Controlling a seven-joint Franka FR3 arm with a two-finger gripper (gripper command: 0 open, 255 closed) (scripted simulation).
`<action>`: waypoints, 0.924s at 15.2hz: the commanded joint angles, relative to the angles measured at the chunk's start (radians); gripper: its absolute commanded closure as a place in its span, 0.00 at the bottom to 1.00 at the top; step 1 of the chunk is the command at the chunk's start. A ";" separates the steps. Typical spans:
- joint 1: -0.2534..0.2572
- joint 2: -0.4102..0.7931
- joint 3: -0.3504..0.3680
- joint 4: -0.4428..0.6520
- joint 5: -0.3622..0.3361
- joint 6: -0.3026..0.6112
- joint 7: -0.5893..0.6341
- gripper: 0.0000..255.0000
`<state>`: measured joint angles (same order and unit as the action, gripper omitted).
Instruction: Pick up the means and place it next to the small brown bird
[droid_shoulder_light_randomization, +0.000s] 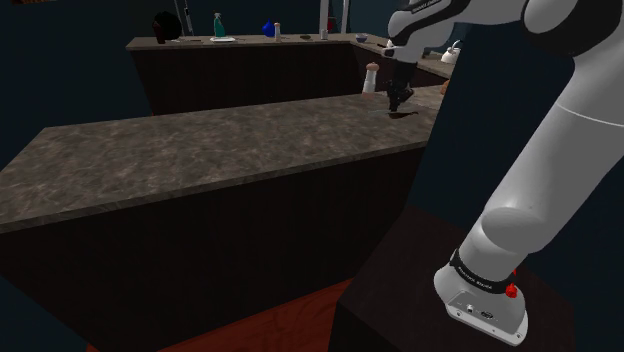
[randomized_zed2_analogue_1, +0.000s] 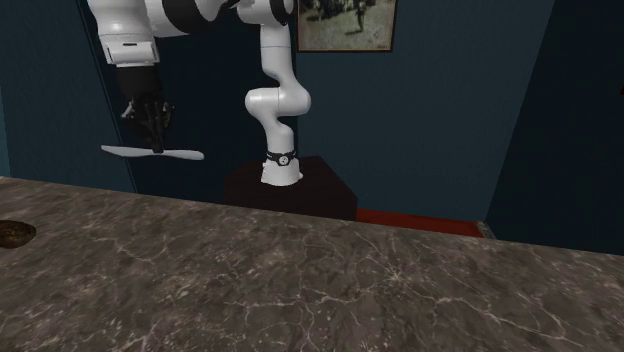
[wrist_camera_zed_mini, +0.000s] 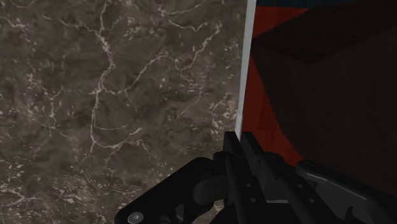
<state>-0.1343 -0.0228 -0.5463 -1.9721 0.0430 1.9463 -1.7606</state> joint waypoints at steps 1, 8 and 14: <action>-0.023 0.017 -0.025 0.021 0.009 -0.009 -0.053 1.00; -0.116 0.087 -0.111 0.092 0.050 -0.035 -0.243 1.00; -0.154 0.140 -0.142 0.104 0.087 -0.012 -0.328 1.00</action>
<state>-0.2593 0.1084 -0.6636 -1.8369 0.1269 1.9184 -2.0795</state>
